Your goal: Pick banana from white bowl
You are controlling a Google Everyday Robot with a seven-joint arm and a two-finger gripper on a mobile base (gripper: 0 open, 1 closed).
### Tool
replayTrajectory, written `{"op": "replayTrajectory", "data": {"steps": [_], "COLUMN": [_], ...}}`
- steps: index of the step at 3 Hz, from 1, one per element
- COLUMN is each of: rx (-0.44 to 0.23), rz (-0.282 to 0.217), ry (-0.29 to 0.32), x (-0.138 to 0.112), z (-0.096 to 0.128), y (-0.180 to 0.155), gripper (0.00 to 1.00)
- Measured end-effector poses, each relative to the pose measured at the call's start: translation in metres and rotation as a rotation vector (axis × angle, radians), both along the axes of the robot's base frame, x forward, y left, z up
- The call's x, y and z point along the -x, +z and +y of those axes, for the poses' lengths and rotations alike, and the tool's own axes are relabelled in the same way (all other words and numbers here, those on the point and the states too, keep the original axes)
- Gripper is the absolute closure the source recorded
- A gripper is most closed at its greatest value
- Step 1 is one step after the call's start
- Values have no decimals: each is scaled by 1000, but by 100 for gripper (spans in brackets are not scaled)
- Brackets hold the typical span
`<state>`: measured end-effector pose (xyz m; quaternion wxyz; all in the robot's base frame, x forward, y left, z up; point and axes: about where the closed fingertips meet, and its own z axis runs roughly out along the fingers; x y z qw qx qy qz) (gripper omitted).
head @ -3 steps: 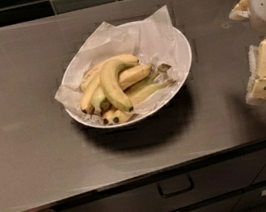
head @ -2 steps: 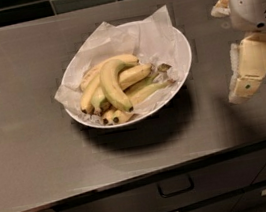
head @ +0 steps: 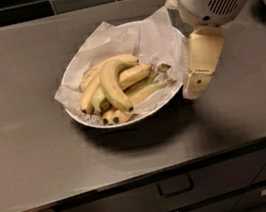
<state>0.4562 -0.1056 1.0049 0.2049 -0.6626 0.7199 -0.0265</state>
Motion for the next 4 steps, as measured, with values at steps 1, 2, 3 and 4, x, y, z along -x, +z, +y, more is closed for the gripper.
{"op": "replayTrajectory", "data": {"steps": [1, 2, 3, 4], "rx": [0, -14, -55, -107], "rz": [0, 0, 0, 19], "ry": [0, -1, -28, -89], "x": [0, -5, -18, -32], "z": [0, 9, 25, 39], "y": [0, 0, -4, -13], "gripper": [0, 0, 0, 0]}}
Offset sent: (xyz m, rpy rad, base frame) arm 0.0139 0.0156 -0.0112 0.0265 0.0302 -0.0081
